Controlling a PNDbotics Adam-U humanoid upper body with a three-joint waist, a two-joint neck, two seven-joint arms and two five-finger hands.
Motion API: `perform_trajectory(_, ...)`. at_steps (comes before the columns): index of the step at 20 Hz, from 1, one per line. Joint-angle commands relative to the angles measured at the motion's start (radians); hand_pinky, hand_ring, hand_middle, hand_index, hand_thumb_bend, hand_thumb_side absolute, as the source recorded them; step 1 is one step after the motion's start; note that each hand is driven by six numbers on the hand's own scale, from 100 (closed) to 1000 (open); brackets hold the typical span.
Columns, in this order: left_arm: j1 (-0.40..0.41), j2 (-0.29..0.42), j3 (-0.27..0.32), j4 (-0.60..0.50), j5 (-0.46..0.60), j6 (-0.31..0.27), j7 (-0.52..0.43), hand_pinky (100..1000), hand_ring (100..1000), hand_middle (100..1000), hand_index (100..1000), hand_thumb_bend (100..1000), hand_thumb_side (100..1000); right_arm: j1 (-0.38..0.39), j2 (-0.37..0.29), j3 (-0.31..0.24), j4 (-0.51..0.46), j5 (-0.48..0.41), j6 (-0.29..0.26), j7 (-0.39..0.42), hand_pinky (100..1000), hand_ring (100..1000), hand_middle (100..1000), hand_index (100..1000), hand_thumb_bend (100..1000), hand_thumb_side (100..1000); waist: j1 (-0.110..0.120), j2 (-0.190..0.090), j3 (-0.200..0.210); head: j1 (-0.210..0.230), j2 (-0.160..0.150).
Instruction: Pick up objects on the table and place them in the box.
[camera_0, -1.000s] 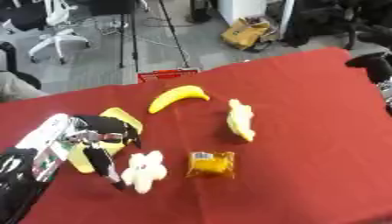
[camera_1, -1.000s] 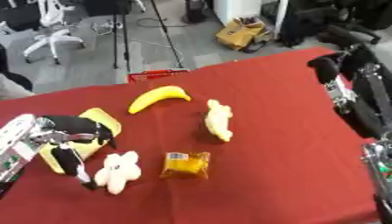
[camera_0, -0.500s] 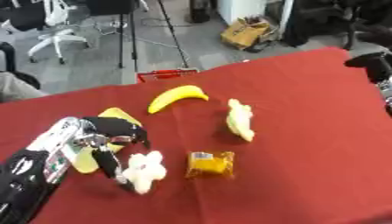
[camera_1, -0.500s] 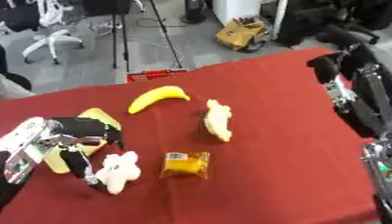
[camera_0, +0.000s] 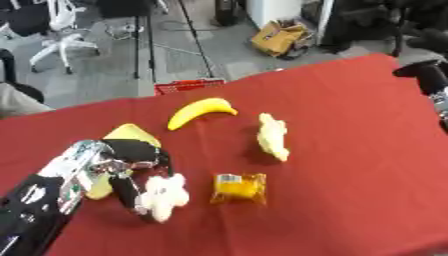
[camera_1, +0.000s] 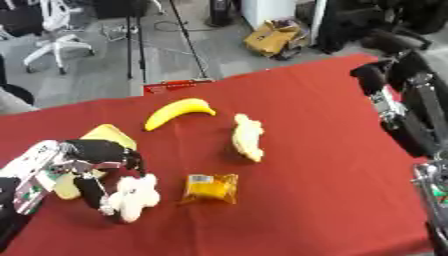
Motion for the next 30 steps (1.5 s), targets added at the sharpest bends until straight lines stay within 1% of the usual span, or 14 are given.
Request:
perform_trajectory(1,-0.009,0.000,0.010,0.002,-0.020,-0.036,0.003,654,612,661,745,666,382,-0.016,-0.011,-0.001,-0.013,-0.002,-0.001,0.003,749,663,844,950,468,820,-0.013,-0.020,-0.001,-0.002,-0.013)
perform_trajectory(2,-0.007,-0.002,0.010,0.006,-0.028,-0.034,0.019,626,583,629,722,595,367,-0.016,-0.011,-0.001,-0.013,-0.002,-0.001,0.003,749,663,844,950,466,821,-0.013,-0.020,-0.001,-0.002,-0.013)
perform_trajectory(3,-0.006,-0.004,0.010,0.010,-0.036,-0.032,0.034,626,583,629,722,595,367,-0.016,-0.011,-0.001,-0.013,-0.003,-0.002,0.003,749,663,844,950,466,821,-0.013,-0.020,-0.002,-0.002,-0.014)
perform_trajectory(4,-0.007,-0.005,0.011,0.012,-0.045,-0.031,0.049,464,431,469,547,147,332,-0.016,-0.011,-0.001,-0.013,-0.003,-0.002,0.003,748,663,844,950,464,823,-0.013,-0.020,-0.001,-0.002,-0.014)
perform_trajectory(5,-0.004,-0.006,0.024,0.008,-0.044,-0.017,0.086,464,431,469,547,147,332,-0.016,-0.011,-0.002,-0.013,-0.003,-0.001,0.002,748,663,844,950,464,823,-0.014,-0.020,-0.001,-0.004,-0.015)
perform_trajectory(6,0.000,-0.007,0.029,0.007,-0.042,-0.005,0.119,422,378,419,492,100,324,-0.016,-0.011,-0.003,-0.012,-0.003,-0.001,0.002,748,663,844,950,460,826,-0.014,-0.020,-0.001,-0.005,-0.015)
perform_trajectory(10,0.014,0.009,0.063,-0.034,-0.004,0.047,0.186,411,350,390,458,100,323,-0.015,-0.012,-0.004,-0.013,-0.002,-0.001,-0.001,748,663,844,950,455,833,-0.014,-0.020,0.002,-0.009,-0.017)
perform_trajectory(14,0.023,0.042,0.103,-0.115,0.055,0.100,0.153,419,356,393,465,100,330,-0.014,-0.013,-0.006,-0.013,-0.001,-0.001,-0.003,748,663,843,950,459,827,-0.014,-0.020,0.003,-0.011,-0.016)
perform_trajectory(16,0.024,0.074,0.160,-0.161,0.050,0.149,0.158,432,378,409,475,100,333,-0.012,-0.014,-0.007,-0.012,-0.001,-0.001,-0.004,748,663,843,950,460,827,-0.013,-0.021,0.007,-0.015,-0.014)
perform_trajectory(18,0.030,0.085,0.181,-0.190,0.042,0.175,0.156,432,378,409,475,100,333,-0.012,-0.014,-0.007,-0.012,-0.001,-0.001,-0.004,748,663,843,950,460,827,-0.013,-0.021,0.007,-0.015,-0.014)
perform_trajectory(21,0.040,0.106,0.242,-0.169,-0.078,0.242,0.169,480,416,442,513,100,330,-0.011,-0.015,-0.009,-0.012,0.000,-0.001,-0.006,748,663,843,950,460,828,-0.015,-0.022,0.012,-0.020,-0.017)
perform_trajectory(24,0.041,0.100,0.260,-0.130,-0.171,0.256,0.190,480,416,442,513,100,330,-0.011,-0.015,-0.009,-0.012,0.000,-0.001,-0.006,748,663,843,950,460,828,-0.016,-0.022,0.012,-0.021,-0.018)
perform_trajectory(27,0.044,0.086,0.291,-0.065,-0.249,0.293,0.219,505,439,464,538,171,360,-0.010,-0.015,-0.010,-0.013,0.000,-0.001,-0.007,748,662,843,950,460,827,-0.018,-0.021,0.015,-0.023,-0.019)
perform_trajectory(30,0.043,0.069,0.306,-0.015,-0.302,0.323,0.276,518,452,477,552,197,383,-0.011,-0.014,-0.010,-0.013,0.000,-0.001,-0.006,748,662,843,950,459,828,-0.019,-0.020,0.015,-0.023,-0.019)
